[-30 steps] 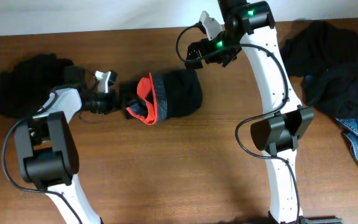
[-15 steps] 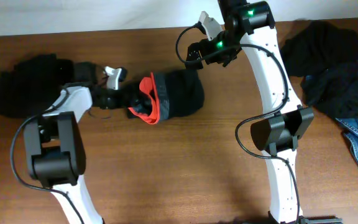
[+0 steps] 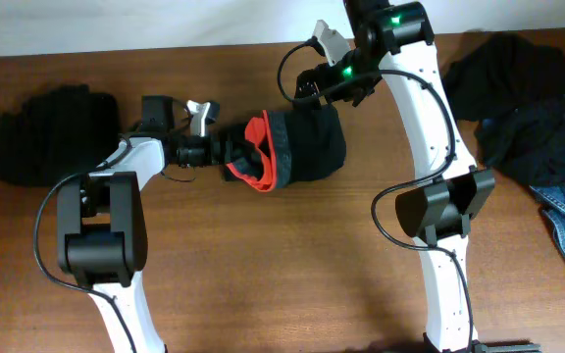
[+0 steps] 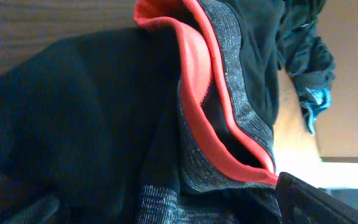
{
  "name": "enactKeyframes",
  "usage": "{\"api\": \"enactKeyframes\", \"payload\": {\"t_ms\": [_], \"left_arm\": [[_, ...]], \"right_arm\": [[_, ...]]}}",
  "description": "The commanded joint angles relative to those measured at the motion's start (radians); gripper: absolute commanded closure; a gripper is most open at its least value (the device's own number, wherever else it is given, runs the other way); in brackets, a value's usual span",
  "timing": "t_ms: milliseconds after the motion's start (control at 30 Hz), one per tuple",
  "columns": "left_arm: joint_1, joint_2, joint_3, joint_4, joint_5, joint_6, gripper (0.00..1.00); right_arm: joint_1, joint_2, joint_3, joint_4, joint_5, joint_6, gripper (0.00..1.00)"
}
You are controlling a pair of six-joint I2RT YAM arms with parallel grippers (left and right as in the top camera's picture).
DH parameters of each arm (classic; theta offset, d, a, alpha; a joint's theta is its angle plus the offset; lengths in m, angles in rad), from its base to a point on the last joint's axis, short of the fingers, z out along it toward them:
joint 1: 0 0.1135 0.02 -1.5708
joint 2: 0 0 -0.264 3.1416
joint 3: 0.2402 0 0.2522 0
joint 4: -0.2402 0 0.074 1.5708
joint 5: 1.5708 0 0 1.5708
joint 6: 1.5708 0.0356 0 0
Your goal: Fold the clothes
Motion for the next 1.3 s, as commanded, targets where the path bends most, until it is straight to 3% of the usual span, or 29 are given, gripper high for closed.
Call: {"api": "enactKeyframes", "payload": {"t_ms": [0,200,600,900,933,1100,1267], "left_arm": [[0.003,0.011,-0.011,-0.013,0.073,-0.017,0.01],[-0.016,0.011,-0.011,-0.003,0.070,-0.036,0.01],[-0.031,0.011,-0.011,0.041,-0.096,-0.110,0.02],[-0.074,0.011,-0.011,0.145,-0.101,-0.132,0.04],[-0.078,0.011,-0.011,0.145,-0.101,-0.132,0.09],[-0.096,0.011,-0.011,0.145,-0.103,-0.132,0.69],[-0.117,0.011,-0.011,0.145,-0.135,-0.132,0.94]], "right_arm": [[0.000,-0.022,0.019,0.000,-0.016,-0.015,0.01],[0.000,-0.022,0.019,-0.008,0.005,-0.014,0.01],[0.000,-0.014,-0.002,-0.003,0.060,-0.014,0.01],[0.000,-0.013,-0.043,0.013,0.060,-0.014,0.01],[0.000,-0.013,-0.043,0.012,0.060,-0.014,0.01],[0.000,-0.013,-0.043,0.011,0.060,-0.014,0.01],[-0.002,-0.013,-0.043,0.011,0.060,-0.015,0.01]]}}
